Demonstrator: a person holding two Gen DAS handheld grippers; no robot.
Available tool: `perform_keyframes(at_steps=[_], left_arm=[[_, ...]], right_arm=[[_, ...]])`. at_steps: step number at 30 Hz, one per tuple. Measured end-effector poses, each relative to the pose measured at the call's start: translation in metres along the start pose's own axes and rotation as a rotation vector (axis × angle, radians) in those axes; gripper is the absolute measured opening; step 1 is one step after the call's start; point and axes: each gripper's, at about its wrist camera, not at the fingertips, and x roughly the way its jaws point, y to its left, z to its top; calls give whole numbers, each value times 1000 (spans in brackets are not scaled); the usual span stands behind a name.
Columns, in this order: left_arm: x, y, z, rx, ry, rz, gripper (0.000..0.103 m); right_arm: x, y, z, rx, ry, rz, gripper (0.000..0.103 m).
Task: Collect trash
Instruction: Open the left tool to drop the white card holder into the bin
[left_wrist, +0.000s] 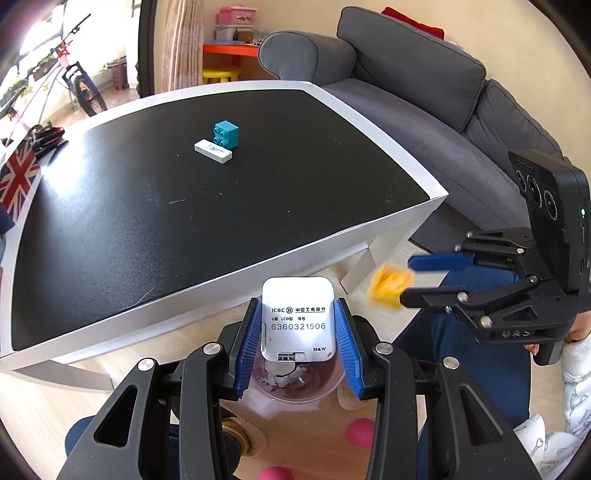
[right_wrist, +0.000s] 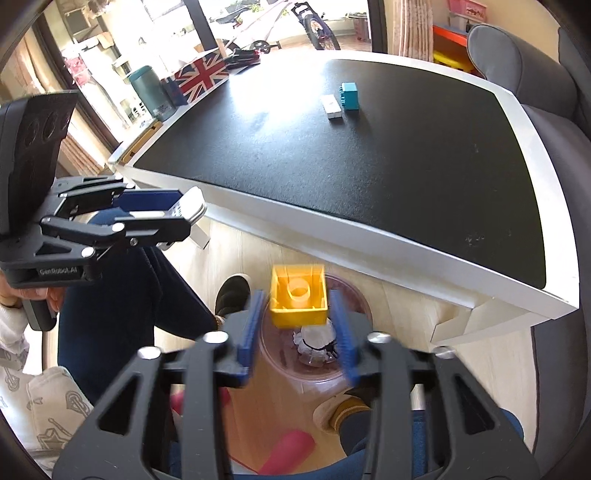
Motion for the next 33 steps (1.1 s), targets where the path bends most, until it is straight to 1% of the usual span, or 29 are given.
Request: perform_keyframes(at_steps=[1, 2, 3, 5, 7, 10, 17, 26, 28, 29, 30, 33], left_arm=[[0, 0, 0, 0, -1, 1, 39], [0, 1, 0, -1, 0, 1, 39], [0, 0, 0, 0, 1, 1, 39], [2, 0, 0, 1, 5, 0, 39], [3, -1, 0, 2, 7, -3, 39], [4, -2, -1, 4, 13, -10, 39], [12, -6, -3, 13, 34, -24, 39], [13, -14, 5, 28, 24, -46, 41], [14, -15, 6, 29, 17, -42, 68], [12, -14, 6, 24, 2, -37, 92], [10, -14, 7, 18, -18, -36, 93], [12, -12, 10, 0, -8, -25, 95]], right_arm=[[-2, -2, 1, 6, -13, -3, 81], [-5, -3, 2, 15, -32, -8, 88], [-7, -5, 3, 23, -43, -9, 89], [-9, -9, 5, 43, -46, -23, 96], [-10, -13, 6, 62, -43, -41, 96], [-10, -17, 6, 75, -37, -48, 97], [-17, -20, 4, 79, -54, -61, 97], [-25, -31, 2, 104, -72, -67, 97], [-27, -33, 1, 109, -77, -70, 97], [-28, -34, 0, 111, -78, -70, 97], [-28, -35, 0, 112, -78, -72, 97], [-28, -35, -1, 114, -79, -70, 97]])
